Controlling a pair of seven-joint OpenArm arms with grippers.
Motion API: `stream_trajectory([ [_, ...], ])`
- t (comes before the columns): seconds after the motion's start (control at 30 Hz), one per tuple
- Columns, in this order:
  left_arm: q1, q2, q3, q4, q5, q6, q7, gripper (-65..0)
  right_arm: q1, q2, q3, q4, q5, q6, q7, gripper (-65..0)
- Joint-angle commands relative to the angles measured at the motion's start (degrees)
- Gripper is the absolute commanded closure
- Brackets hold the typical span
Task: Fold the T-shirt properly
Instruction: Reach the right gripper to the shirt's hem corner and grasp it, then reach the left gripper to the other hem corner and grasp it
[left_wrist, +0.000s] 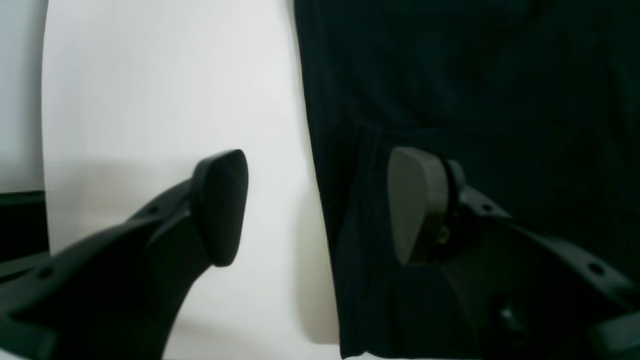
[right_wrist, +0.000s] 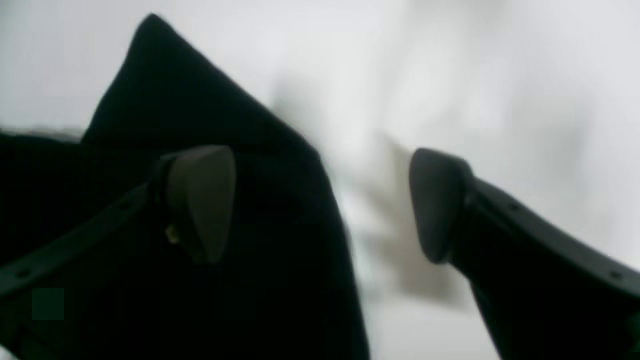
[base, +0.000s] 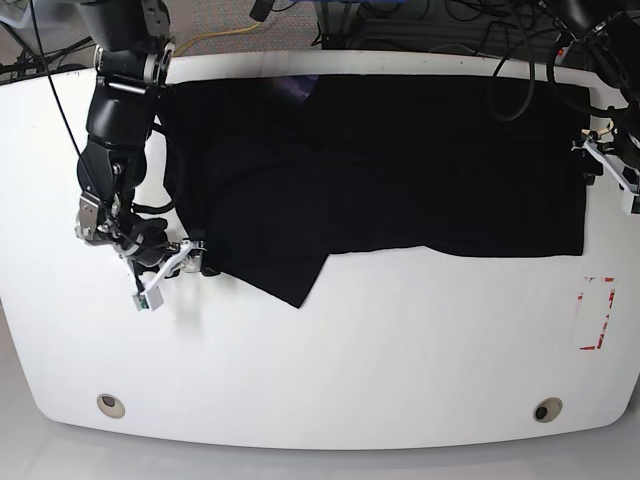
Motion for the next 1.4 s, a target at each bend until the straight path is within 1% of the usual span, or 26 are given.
stream_trajectory([
  [0.0, -0.5, -1.1, -0.3, 0.8, -0.5, 0.1, -0.9, -40.7, 3.6, 0.9, -1.9, -3.2, -0.3, 0.3, 3.7, -52.5],
  [0.2, -0.5, -1.1, -0.3, 0.8, -0.5, 0.1, -0.9, -40.7, 8.7, 0.8, -8.8, -14.1, -0.3, 0.3, 9.5, -52.5],
  [0.23, -0.5, -1.1, -0.3, 0.8, -0.5, 0.1, -0.9, -40.7, 9.2, 0.6, -10.0, -15.2, -0.1, 0.3, 10.2, -52.5],
  [0.27, -0.5, -1.1, -0.3, 0.8, -0.5, 0.1, -0.9, -40.7, 9.6, -0.4, -11.5, -16.0, -0.5, 0.3, 10.8, -52.5],
  [0.57, -0.5, -1.2, -0.1, 0.7, -0.4, 0.1, -1.0, -40.7, 9.5, -4.9, -18.9, -16.2, -0.6, 0.0, 11.2, -52.3],
  [0.7, -0.5, -1.2, -0.1, 0.7, -0.4, 0.1, -1.0, -40.7, 9.5, -5.2, -20.9, -16.3, -0.6, -0.1, 12.4, -51.8],
  [0.77, -0.5, -1.2, -0.1, 0.7, -0.4, 0.1, -1.0, -40.7, 9.5, -5.2, -20.9, -16.4, -0.6, -0.2, 13.7, -48.0],
  [0.9, -0.7, -1.3, 0.0, 0.7, -0.4, 0.1, -1.0, -40.7, 9.5, -5.1, -20.9, -16.5, -0.7, -0.2, 16.0, -31.5],
  [1.0, -3.4, -1.2, 0.0, 0.6, 0.6, 0.1, -1.0, -41.0, 9.5, -4.8, -20.9, -16.5, -1.0, -0.2, 16.5, -16.2],
  [1.07, -4.9, -1.0, 0.0, -0.4, 2.9, 0.1, -1.0, -41.1, 9.5, -4.9, -20.9, -16.5, -2.9, -0.2, 16.5, -9.0],
  [1.1, -6.7, -0.8, 0.0, -1.5, 4.2, 0.1, -1.0, -41.3, 9.5, -5.1, -20.9, -16.3, -4.9, -0.2, 16.5, -4.8],
  [1.17, -9.2, -0.1, 0.0, -3.7, 6.4, 0.1, -1.0, -41.3, 9.5, -5.2, -20.9, -16.2, -7.1, -0.2, 16.5, -0.8],
  [1.23, -12.1, 0.0, 0.0, -6.5, 9.6, 0.1, -1.1, -41.4, 9.5, -5.4, -20.9, -16.1, -8.3, -0.2, 16.5, 0.0],
  [1.33, -15.8, 0.1, 0.0, -10.8, 13.3, 0.6, -4.6, -41.4, 9.5, -5.7, -20.7, -16.1, -8.5, -0.2, 16.5, 0.0],
  [1.37, -16.8, 0.1, 0.0, -12.8, 14.4, 1.2, -6.9, -41.4, 9.5, -5.7, -20.7, -16.1, -8.5, -0.2, 16.5, 0.0],
])
